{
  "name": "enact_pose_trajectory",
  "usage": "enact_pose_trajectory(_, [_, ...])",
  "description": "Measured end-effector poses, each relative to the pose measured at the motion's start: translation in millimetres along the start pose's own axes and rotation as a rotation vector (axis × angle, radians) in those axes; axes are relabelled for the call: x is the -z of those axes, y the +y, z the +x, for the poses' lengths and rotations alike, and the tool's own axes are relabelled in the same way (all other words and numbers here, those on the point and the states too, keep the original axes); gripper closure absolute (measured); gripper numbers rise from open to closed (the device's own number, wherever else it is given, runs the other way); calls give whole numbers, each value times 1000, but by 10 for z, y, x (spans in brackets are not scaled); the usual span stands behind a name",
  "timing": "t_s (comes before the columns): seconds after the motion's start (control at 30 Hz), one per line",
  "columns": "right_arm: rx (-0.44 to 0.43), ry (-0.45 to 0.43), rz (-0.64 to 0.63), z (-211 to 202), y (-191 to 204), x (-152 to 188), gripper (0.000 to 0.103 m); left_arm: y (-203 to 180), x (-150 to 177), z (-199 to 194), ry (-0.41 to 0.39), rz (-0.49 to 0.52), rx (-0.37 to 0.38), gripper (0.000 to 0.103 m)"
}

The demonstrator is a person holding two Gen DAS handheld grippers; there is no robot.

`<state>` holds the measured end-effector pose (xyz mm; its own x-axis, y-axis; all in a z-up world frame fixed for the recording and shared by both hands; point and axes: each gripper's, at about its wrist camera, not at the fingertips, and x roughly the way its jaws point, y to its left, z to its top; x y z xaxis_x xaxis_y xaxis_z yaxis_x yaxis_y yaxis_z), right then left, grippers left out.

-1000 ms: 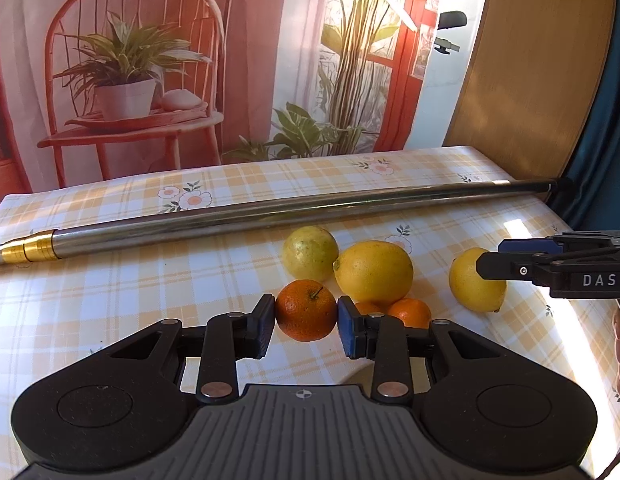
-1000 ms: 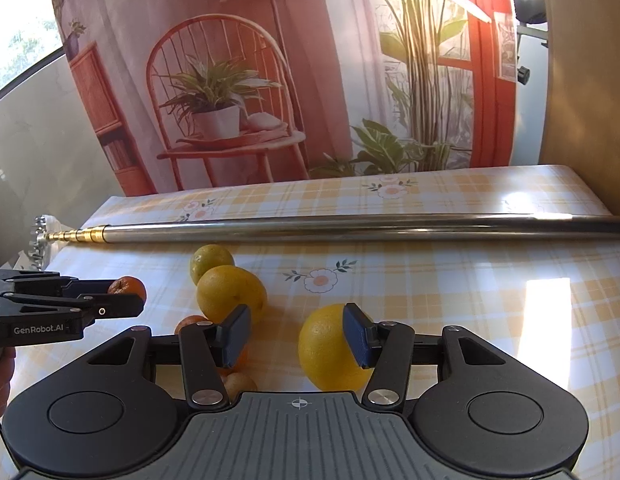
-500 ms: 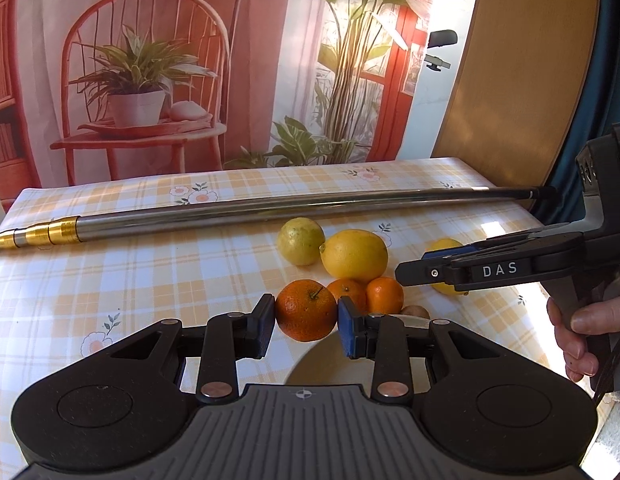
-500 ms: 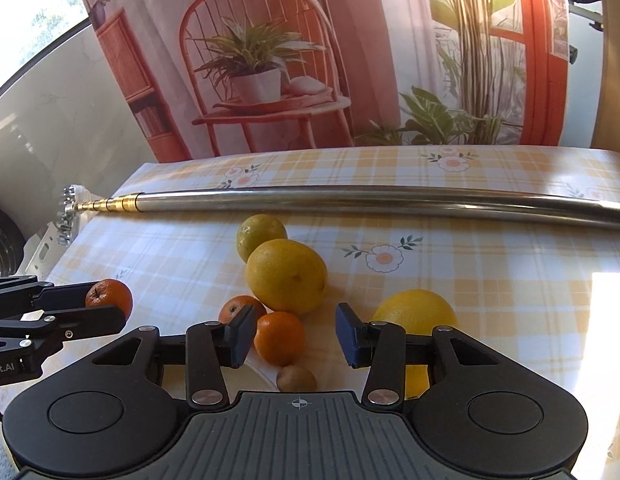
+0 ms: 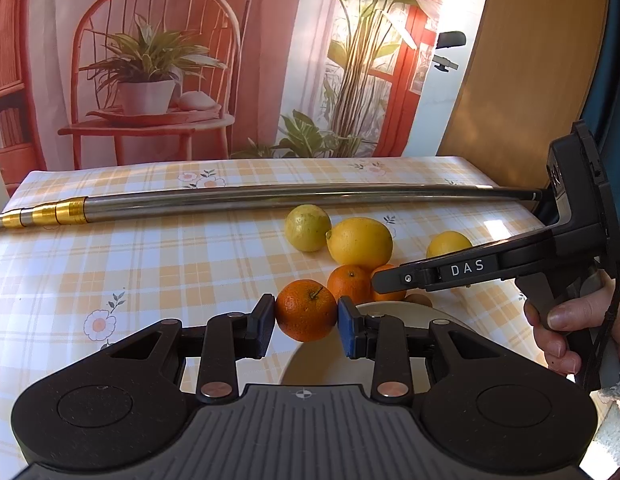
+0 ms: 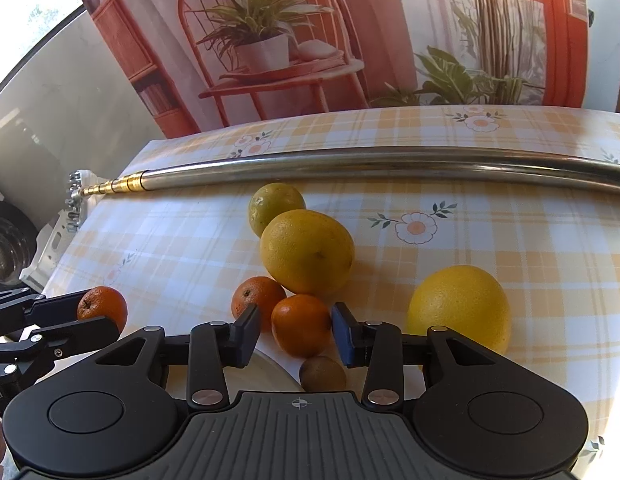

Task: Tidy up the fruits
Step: 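Carry the tangerine and lemon over the white plate with both tools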

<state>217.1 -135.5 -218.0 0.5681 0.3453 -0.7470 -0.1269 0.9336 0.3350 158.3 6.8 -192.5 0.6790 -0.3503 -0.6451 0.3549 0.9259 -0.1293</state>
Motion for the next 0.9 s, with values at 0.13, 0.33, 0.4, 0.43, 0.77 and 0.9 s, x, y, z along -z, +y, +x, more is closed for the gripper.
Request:
enact_pose_trajectory(0.13, [6,4,-10,37,11,-3,69,10,19,-4,5,-12,6,68])
enact_pose_trajectory(0.33, [13,12,-13,53,13,10,71,0,48,-20,8,-17,7,68])
enact_pose_trajectory(0.4, [15,9,-16,48,19,14,72,-6,57,-25,10,-17,7,68])
enact_pose_trajectory(0.43, [19,8,-18,43,23,18,72,-12,63,-30,11,-16,7,68])
enact_pose_trajectory(0.77, [29,-65,8,-193,24,84,72,-58,83,-90,8,-11,7,68])
enact_pose_trajectory(0.9, [24,-98,15,-347,46,140,72,-97,100,-139,6,-8,5,68])
